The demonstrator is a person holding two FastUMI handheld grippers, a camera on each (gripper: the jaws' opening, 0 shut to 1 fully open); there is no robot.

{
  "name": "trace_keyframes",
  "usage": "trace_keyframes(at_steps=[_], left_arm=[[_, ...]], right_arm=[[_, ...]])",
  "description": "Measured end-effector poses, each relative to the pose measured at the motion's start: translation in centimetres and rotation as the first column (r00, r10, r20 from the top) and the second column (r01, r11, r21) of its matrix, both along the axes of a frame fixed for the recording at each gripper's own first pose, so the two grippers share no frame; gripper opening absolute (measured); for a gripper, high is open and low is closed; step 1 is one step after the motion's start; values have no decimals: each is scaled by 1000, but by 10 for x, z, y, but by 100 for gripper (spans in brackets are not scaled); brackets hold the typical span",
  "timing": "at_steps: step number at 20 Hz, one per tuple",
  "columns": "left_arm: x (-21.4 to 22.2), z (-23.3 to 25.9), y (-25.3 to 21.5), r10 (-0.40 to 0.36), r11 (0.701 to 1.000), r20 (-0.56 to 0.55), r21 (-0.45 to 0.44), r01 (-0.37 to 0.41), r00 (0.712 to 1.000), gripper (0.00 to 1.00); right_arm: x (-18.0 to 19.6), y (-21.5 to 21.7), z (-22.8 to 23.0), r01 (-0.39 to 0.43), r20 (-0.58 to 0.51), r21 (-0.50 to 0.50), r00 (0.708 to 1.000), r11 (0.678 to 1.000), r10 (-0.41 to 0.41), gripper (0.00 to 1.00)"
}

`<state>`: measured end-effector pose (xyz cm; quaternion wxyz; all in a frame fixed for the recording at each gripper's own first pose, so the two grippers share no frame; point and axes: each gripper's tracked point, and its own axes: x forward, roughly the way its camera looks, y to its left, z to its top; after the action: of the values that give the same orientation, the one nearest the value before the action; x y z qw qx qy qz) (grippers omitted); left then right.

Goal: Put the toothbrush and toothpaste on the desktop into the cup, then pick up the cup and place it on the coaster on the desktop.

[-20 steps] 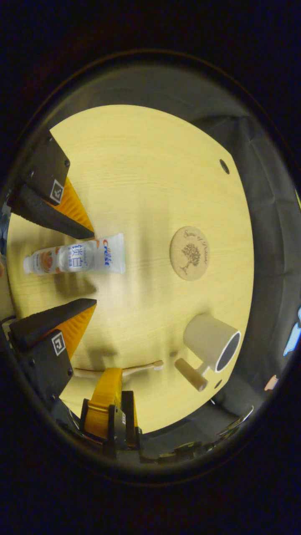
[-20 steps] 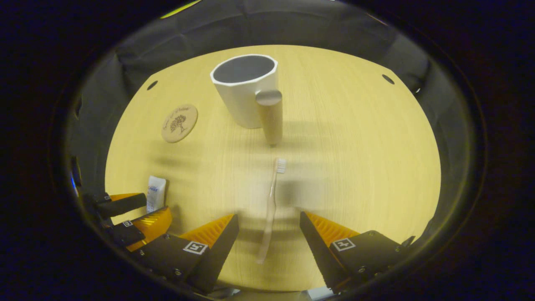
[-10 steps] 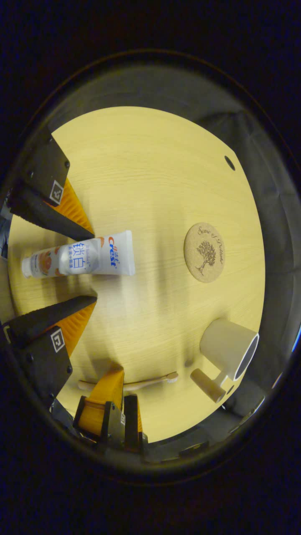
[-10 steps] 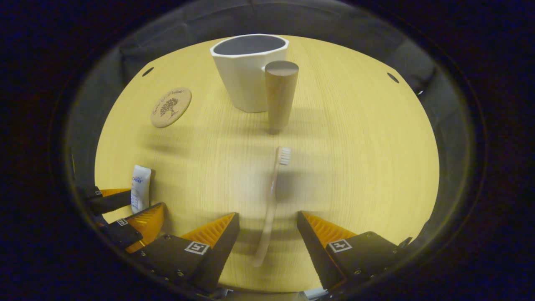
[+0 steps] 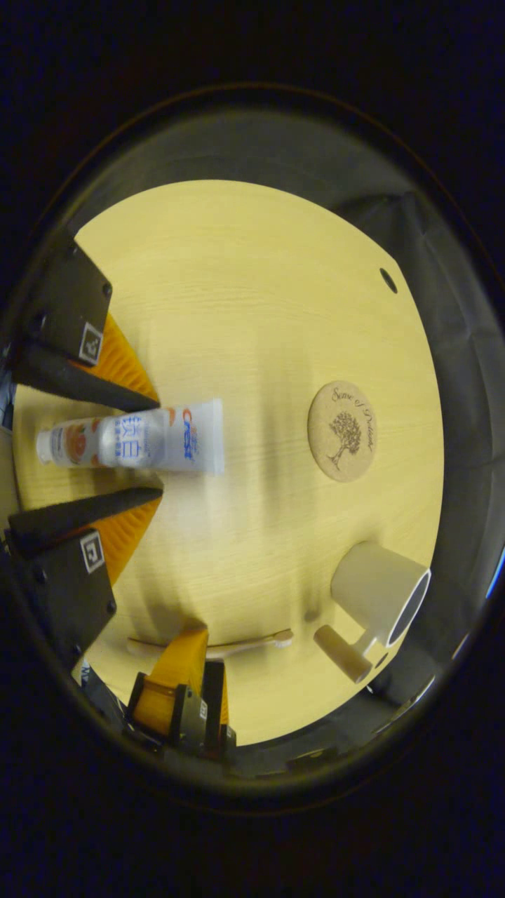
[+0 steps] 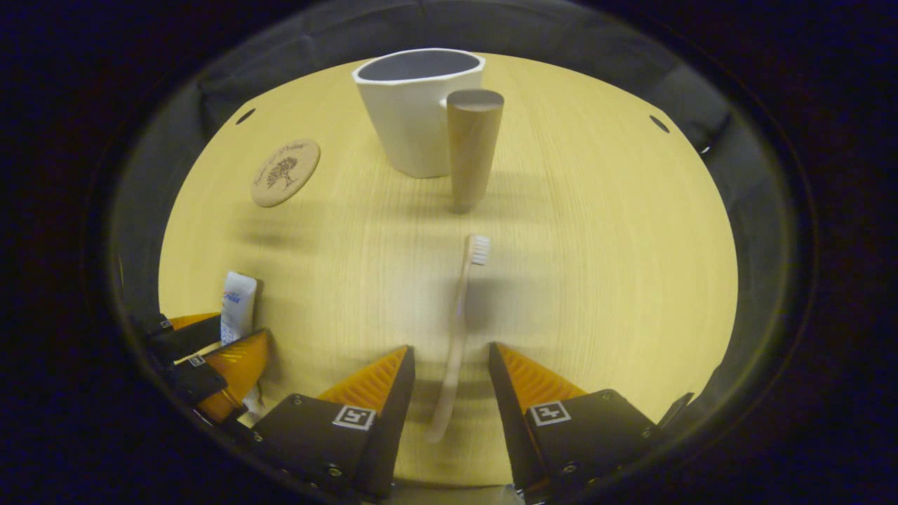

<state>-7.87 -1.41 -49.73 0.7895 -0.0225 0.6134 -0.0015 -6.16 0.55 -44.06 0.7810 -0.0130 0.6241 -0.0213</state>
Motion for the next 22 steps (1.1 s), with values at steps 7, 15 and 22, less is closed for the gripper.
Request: trace_keyframes(at_steps=[7,15,22], left_arm=[[0,-2,2,15,1000,-8,10,-15,1000,43],[0,0,3,14,1000,0,9,-14,1000,28],[1,0,3,11,1000,2,12,-12,1000,28]], right_arm=[[-1,-2,7,56,7,22,998,998,-56,9],[-5,8,12,127,-7,132,992,983,-127,4],[9,21,83,125,119,221,981,967,-154,3]])
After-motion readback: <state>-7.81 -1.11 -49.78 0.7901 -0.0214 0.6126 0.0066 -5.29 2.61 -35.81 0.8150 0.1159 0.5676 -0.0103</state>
